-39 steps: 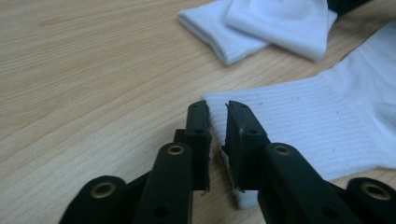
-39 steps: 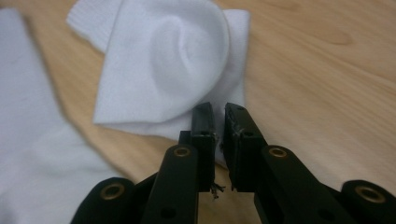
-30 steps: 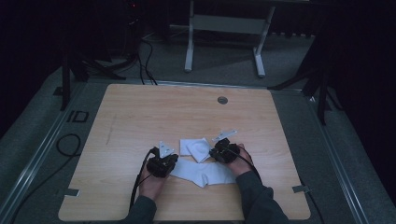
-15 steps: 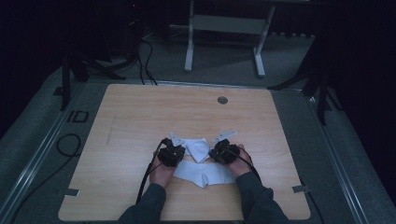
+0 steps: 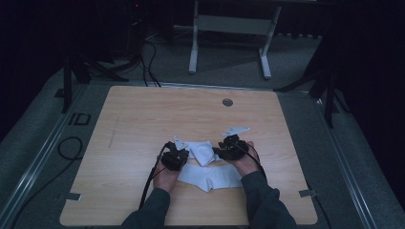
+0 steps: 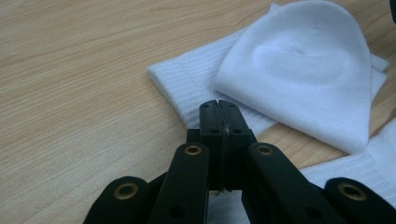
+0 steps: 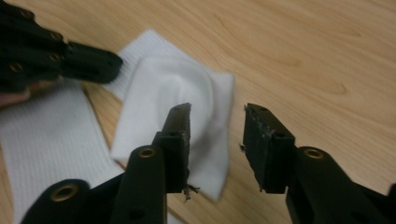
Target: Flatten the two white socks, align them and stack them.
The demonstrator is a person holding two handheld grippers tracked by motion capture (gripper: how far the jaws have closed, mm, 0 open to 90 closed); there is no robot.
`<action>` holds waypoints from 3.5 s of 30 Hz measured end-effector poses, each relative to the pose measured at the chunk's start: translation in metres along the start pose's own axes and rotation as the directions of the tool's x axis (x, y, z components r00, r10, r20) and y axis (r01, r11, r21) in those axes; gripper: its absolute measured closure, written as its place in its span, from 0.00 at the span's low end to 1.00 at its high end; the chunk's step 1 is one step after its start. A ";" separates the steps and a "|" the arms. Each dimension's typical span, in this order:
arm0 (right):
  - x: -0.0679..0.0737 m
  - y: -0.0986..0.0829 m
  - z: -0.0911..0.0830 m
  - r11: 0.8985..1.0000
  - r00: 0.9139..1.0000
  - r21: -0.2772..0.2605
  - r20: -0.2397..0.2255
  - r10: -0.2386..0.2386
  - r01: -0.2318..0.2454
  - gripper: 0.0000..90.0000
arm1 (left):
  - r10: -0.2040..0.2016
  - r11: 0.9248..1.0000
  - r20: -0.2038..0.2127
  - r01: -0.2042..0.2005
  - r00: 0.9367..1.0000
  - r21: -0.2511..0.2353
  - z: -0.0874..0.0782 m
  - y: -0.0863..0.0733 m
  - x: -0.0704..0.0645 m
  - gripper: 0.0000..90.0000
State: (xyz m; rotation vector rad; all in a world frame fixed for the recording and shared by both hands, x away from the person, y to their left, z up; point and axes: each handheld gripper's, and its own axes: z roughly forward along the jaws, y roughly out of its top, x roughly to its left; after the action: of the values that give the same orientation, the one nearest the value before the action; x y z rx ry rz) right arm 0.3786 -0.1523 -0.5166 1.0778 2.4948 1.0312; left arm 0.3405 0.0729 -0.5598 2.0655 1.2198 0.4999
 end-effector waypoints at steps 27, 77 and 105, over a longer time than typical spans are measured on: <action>-0.002 0.015 -0.014 0.999 0.998 -0.038 0.052 -0.031 0.033 0.99 | -0.004 1.000 0.002 0.004 1.000 -0.011 0.000 -0.001 0.000 0.99; -0.051 -0.006 -0.049 0.996 0.992 0.037 0.094 -0.083 0.080 0.72 | -0.054 0.998 0.063 0.056 0.997 -0.028 -0.035 -0.007 0.023 0.86; 0.010 0.018 0.036 0.964 0.969 0.112 -0.089 -0.230 0.239 0.65 | -0.010 1.000 0.097 0.010 0.995 -0.003 -0.058 -0.038 0.007 0.78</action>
State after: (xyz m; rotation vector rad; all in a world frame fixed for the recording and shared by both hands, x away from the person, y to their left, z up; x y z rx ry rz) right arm 0.3982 -0.1183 -0.5294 0.7598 2.6962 0.8760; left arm 0.2845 0.1125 -0.5468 2.0553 1.1709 0.3918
